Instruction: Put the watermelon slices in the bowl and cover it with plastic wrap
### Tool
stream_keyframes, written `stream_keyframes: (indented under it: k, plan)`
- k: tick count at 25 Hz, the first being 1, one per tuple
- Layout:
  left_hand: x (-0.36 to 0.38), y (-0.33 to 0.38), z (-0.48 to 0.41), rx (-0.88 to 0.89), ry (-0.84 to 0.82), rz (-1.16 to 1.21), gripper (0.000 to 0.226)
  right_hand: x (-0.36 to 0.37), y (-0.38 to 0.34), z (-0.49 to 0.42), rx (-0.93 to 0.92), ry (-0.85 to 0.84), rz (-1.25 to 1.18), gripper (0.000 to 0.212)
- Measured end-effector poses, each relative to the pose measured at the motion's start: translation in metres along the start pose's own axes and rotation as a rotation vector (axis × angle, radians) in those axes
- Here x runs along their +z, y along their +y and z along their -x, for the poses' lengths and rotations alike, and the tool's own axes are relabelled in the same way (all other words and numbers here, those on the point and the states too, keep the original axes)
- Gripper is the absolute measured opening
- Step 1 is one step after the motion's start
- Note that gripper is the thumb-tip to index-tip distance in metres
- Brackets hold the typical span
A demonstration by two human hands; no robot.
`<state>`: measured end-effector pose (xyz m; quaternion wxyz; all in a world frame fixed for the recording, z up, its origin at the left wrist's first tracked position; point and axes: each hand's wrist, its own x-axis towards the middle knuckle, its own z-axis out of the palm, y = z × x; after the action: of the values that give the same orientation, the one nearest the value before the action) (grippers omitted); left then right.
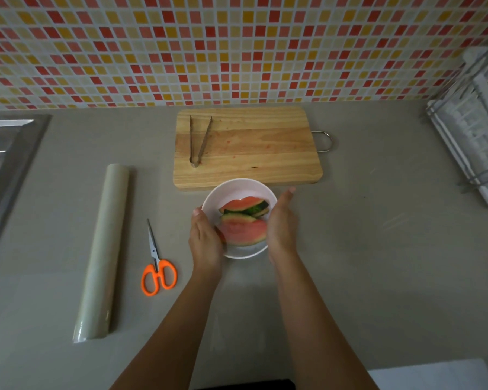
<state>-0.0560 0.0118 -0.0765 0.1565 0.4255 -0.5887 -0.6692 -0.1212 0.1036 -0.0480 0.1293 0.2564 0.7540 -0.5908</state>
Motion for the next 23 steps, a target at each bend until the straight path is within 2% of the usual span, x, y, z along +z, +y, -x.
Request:
stream_keyframes:
  k: [3, 5, 7, 10, 11, 12, 14, 15, 16, 19, 23]
  plan:
    - [0.001, 0.001, -0.001, -0.012, -0.033, 0.012, 0.047, 0.0, 0.0, -0.002, 0.067, -0.01, 0.02, 0.075]
    - [0.003, 0.004, -0.004, -0.044, -0.047, -0.031, 0.055, -0.004, 0.004, -0.002, 0.115, -0.043, -0.058, 0.07]
    - [0.003, 0.007, -0.008, -0.111, -0.108, -0.035, 0.061, -0.009, 0.006, -0.002, 0.126, -0.041, -0.026, 0.07]
    - [-0.005, 0.01, -0.009, -0.146, -0.345, 0.212, 0.066, -0.02, 0.007, -0.007, 0.007, -0.081, 0.182, 0.077]
    - [-0.009, 0.011, -0.009, -0.118, -0.367, 0.256, 0.067, -0.024, 0.006, -0.009, -0.038, -0.091, 0.242, 0.079]
    - [-0.012, 0.012, -0.011, -0.084, -0.342, 0.224, 0.064, -0.029, 0.005, -0.012, -0.064, -0.089, 0.301, 0.08]
    - [-0.022, 0.013, -0.014, -0.011, -0.144, -0.03, 0.047, -0.042, 0.008, -0.019, -0.095, -0.128, 0.304, 0.08]
    - [-0.028, 0.013, -0.016, -0.002, -0.055, -0.131, 0.039, -0.047, 0.011, -0.02, -0.09, -0.195, 0.218, 0.074]
    - [-0.033, 0.015, -0.015, -0.026, -0.048, -0.145, 0.033, -0.052, 0.012, -0.019, -0.059, -0.279, 0.124, 0.065]
    - [-0.035, 0.019, -0.01, -0.12, -0.205, -0.083, 0.026, -0.058, 0.011, -0.017, 0.002, -0.442, -0.065, 0.028]
    - [-0.028, 0.027, -0.012, -0.064, -0.234, -0.089, 0.022, -0.055, 0.006, -0.026, -0.047, -0.47, -0.114, 0.023]
